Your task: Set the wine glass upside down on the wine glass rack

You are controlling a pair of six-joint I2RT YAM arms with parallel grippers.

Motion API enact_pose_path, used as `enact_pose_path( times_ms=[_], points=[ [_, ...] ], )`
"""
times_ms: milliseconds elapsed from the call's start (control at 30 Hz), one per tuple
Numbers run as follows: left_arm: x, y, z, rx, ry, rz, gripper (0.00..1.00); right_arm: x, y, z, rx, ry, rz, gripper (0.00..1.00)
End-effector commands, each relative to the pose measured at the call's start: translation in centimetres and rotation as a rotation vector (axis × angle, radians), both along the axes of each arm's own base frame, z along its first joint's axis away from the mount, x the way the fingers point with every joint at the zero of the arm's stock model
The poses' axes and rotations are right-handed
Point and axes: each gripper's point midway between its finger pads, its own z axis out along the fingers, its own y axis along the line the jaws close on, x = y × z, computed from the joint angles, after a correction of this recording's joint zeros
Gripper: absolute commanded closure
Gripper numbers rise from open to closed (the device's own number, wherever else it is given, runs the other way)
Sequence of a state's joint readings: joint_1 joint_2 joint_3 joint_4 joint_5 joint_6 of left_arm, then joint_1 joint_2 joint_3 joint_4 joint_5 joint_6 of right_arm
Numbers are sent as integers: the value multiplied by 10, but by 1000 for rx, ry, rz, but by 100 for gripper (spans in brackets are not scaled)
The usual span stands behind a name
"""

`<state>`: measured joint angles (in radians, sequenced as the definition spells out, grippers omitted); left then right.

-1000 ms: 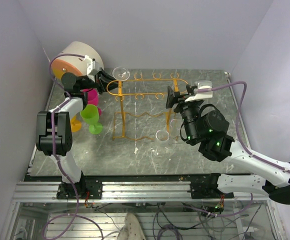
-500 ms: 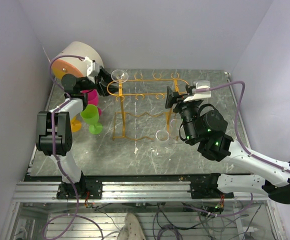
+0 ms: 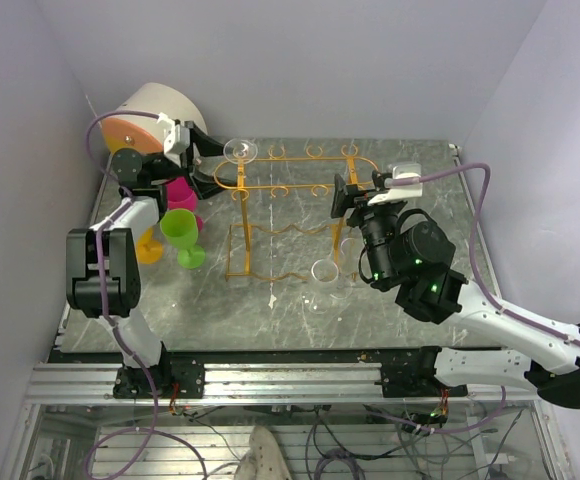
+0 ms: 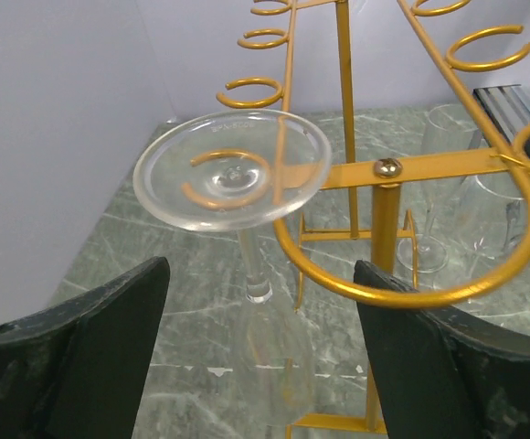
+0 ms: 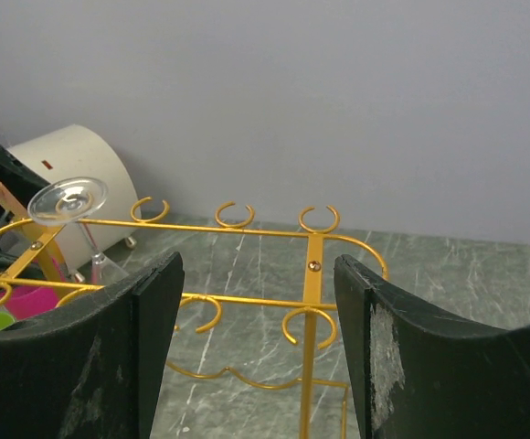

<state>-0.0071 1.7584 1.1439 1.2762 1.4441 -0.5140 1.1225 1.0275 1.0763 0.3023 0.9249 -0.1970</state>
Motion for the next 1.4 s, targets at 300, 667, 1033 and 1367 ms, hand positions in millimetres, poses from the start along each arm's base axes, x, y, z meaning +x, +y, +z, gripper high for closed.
enact_pose_path(
  times_ms=[300, 667, 1033, 1367],
  points=[
    [24, 57, 28, 23, -81, 128, 0, -25, -25, -12, 102, 297, 20, 23],
    [4, 63, 54, 31, -10, 114, 0, -70, -70, -126, 338, 626, -45, 25],
    [-11, 94, 75, 67, 128, 146, 1, -47, -62, -167, 360, 612, -206, 40],
    [-23, 115, 113, 41, 273, 215, 1, -9, -59, -200, 375, 699, -216, 50]
  ],
)
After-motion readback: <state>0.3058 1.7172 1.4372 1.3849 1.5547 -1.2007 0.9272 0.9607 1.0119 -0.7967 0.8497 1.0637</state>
